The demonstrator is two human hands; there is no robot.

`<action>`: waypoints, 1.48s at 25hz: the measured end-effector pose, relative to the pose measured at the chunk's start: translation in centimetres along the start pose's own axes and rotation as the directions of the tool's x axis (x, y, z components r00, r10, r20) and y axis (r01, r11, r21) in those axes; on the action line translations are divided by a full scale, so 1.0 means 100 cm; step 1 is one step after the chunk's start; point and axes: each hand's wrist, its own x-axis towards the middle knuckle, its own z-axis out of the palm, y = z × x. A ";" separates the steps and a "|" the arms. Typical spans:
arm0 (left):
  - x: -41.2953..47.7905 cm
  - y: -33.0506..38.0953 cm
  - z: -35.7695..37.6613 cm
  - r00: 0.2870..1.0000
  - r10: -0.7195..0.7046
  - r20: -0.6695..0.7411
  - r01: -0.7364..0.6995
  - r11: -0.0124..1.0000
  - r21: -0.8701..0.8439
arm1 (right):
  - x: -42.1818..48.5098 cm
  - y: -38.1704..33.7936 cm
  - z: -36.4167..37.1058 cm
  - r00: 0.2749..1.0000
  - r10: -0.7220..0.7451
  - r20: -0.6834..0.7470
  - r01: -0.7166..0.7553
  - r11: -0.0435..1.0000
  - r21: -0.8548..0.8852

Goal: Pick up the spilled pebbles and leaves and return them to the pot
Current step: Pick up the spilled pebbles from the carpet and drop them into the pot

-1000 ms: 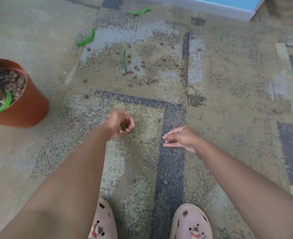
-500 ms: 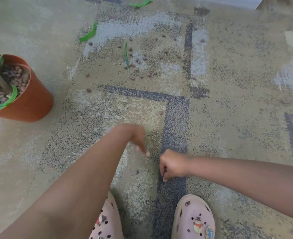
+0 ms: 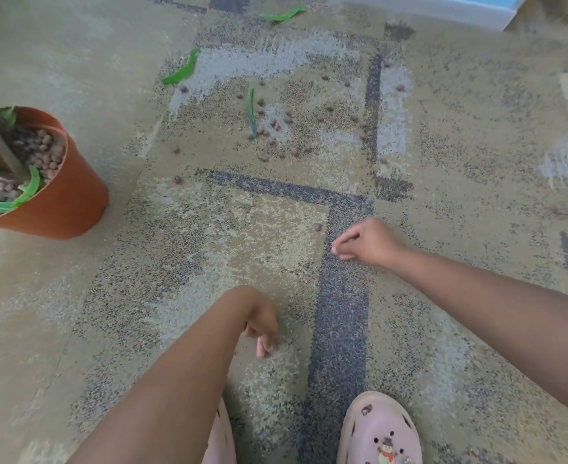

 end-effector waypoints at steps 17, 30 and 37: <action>-0.074 -0.110 -0.088 0.335 -0.537 -0.774 -0.875 0.126 -0.467 | 0.047 0.004 0.031 0.900 -0.341 -0.273 0.084 0.749 -0.657; -0.047 -0.151 -0.121 -0.168 -0.730 -0.663 -0.341 0.674 -0.656 | 0.076 -0.016 0.040 0.811 -0.488 -0.321 0.086 0.643 -0.761; -0.034 -0.151 -0.168 -0.034 -0.491 -0.871 0.162 0.857 -0.489 | 0.083 -0.018 0.034 0.798 -0.517 -0.309 0.082 0.602 -0.794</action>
